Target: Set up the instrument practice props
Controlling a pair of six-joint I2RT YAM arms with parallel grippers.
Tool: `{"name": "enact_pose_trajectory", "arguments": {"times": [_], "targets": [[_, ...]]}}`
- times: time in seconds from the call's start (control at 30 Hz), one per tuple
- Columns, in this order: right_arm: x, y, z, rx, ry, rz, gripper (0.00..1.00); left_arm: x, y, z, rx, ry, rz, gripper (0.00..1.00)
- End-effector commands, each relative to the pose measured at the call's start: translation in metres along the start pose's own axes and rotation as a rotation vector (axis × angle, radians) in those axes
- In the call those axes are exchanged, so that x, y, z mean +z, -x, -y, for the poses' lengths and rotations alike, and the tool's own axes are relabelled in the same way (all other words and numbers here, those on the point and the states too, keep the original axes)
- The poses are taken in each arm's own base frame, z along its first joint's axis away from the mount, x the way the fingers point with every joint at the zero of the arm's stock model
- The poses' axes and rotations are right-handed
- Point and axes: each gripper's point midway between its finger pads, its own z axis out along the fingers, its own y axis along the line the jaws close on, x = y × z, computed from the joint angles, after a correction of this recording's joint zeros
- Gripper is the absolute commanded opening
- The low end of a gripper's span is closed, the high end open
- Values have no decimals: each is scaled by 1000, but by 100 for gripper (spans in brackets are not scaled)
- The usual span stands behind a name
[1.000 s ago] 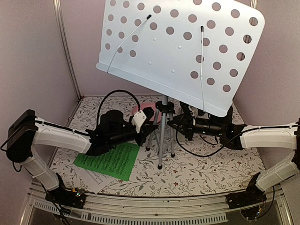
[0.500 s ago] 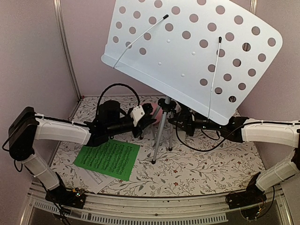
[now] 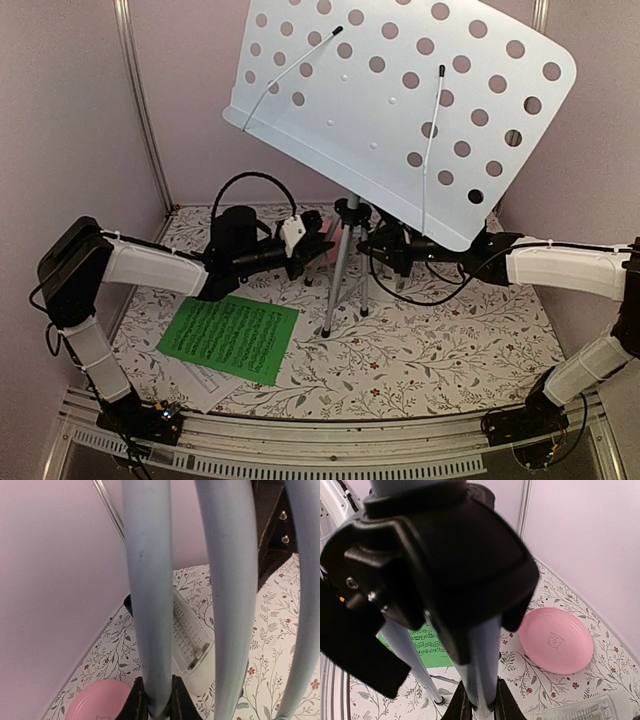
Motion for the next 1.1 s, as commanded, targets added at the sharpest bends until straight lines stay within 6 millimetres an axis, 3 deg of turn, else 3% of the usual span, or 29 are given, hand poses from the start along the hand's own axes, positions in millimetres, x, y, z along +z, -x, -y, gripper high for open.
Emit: {"name": "enact_pose_trajectory", "arguments": {"times": [0.0,0.27,0.47,0.53,0.67,1.07], "targets": [[-5,9,25,76,-26,6,0,-17,-77,-60,5,182,-210,0],[5,9,20,71,31,11,17,-8,-80,-56,-4,150,-202,0],[4,10,12,73,71,29,63,-5,-80,-54,-9,137,-196,0],[1,5,9,79,72,33,71,-5,-80,-52,-12,135,-196,0],[0,-14,6,105,59,30,72,-3,-80,-48,-10,124,-193,0],[26,-77,19,158,0,-67,63,0,-78,-45,9,114,-188,0]]}}
